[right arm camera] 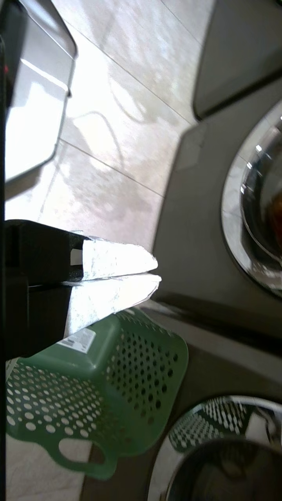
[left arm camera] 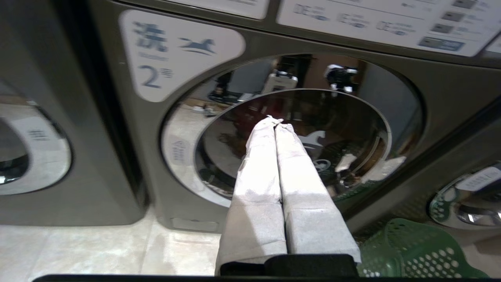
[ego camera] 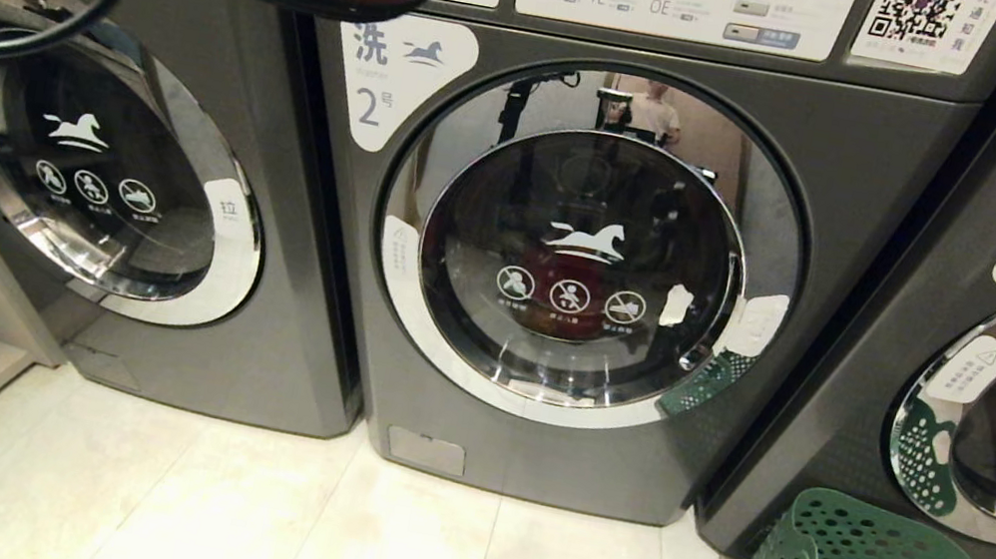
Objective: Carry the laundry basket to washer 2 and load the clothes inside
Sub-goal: Press the washing machine door tightly with the right hand
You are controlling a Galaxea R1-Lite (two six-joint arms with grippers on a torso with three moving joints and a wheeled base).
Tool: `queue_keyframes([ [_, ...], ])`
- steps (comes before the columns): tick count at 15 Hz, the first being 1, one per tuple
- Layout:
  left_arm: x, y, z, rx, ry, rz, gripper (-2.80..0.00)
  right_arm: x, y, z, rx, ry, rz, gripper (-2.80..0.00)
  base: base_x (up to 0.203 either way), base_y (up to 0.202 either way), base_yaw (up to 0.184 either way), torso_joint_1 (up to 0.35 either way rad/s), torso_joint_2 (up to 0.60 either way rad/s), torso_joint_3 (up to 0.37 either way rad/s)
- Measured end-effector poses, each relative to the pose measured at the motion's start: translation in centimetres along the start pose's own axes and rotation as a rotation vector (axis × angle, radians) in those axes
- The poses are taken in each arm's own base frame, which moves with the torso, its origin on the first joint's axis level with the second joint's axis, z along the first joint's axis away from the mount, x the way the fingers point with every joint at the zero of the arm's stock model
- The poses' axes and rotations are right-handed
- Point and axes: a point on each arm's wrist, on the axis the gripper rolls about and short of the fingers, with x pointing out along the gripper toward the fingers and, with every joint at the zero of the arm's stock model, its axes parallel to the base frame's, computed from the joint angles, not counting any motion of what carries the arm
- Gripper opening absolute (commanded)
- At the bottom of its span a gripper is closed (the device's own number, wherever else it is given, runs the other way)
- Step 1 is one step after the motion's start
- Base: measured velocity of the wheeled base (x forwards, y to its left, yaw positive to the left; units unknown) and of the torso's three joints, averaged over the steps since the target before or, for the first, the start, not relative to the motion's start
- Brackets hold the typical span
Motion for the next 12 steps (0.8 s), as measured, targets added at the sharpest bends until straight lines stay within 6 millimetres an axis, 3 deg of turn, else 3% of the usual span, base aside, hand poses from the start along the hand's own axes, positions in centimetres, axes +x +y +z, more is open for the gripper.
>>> queue_keyframes([
  [2, -1.1, 1.8, 0.5, -0.003, -0.014, 0.055, -2.80, 2.2, -0.4, 2.9, 0.013, 0.073, 0.054, -2.80, 0.000, 0.000, 0.000, 0.000, 0.00, 0.000],
  [4, -2.2, 3.3, 1.1, -0.007, -0.029, 0.091, -2.80, 6.6, -1.2, 5.8, 0.027, 0.147, 0.083, -2.80, 0.000, 0.000, 0.000, 0.000, 0.00, 0.000],
  [6, -3.9, 4.6, 1.4, 0.001, -0.024, 0.117, -2.80, 13.3, -2.2, 7.7, 0.038, 0.201, 0.107, -2.80, 0.000, 0.000, 0.000, 0.000, 0.00, 0.000],
  [8, -5.9, 6.1, 0.6, 0.038, 0.021, 0.171, -2.80, 20.2, -2.8, 8.1, 0.035, 0.190, 0.129, -2.80, 0.000, 0.000, 0.000, 0.000, 0.00, 0.000],
  [12, -11.9, 10.9, -1.6, 0.109, 0.108, 0.268, -2.80, 32.7, -3.2, 7.0, 0.000, 0.023, 0.146, -2.80, 0.000, 0.000, 0.000, 0.000, 0.00, 0.000],
])
